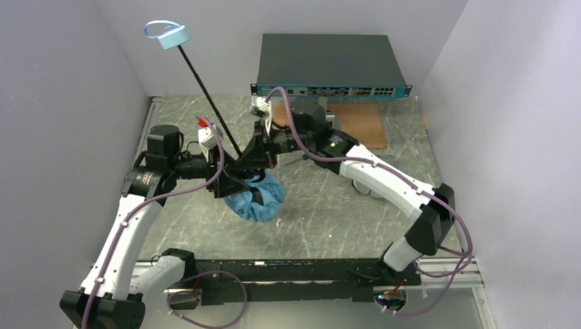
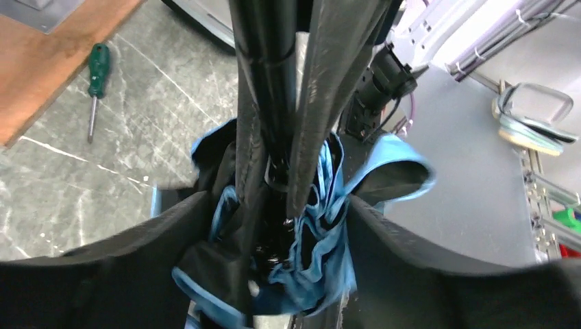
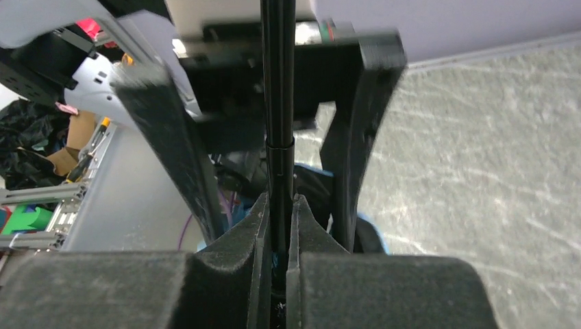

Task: Open the umbrella

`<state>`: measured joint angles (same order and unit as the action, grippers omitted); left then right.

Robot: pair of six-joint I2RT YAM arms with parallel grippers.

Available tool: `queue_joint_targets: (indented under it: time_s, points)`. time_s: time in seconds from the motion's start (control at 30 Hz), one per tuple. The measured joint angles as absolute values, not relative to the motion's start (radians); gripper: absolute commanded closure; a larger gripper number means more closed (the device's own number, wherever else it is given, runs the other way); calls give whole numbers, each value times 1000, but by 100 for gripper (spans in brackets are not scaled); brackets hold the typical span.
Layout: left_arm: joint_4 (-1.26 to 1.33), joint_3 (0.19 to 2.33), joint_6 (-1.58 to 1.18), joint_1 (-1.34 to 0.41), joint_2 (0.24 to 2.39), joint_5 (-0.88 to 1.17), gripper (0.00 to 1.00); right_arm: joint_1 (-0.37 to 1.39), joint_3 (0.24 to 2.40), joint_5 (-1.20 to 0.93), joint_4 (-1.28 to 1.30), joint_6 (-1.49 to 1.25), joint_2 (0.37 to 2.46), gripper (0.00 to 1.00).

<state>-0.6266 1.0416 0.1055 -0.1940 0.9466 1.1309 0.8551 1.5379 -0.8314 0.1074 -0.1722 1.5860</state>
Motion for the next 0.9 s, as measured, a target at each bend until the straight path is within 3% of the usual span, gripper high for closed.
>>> queue_joint_targets:
  time_s: [0.2,0.47,0.9]
  points:
    - [-657,1071,118,-115,904,1095,1,773,1434,-810,141,-172,1500,100]
    - [-580,1042,14,124,806,1065,0,690,1253,-660,97,-139,1227,100]
    - [-543,954,-57,171,762,804,0,721,1089,-376,-28,-32,969,100]
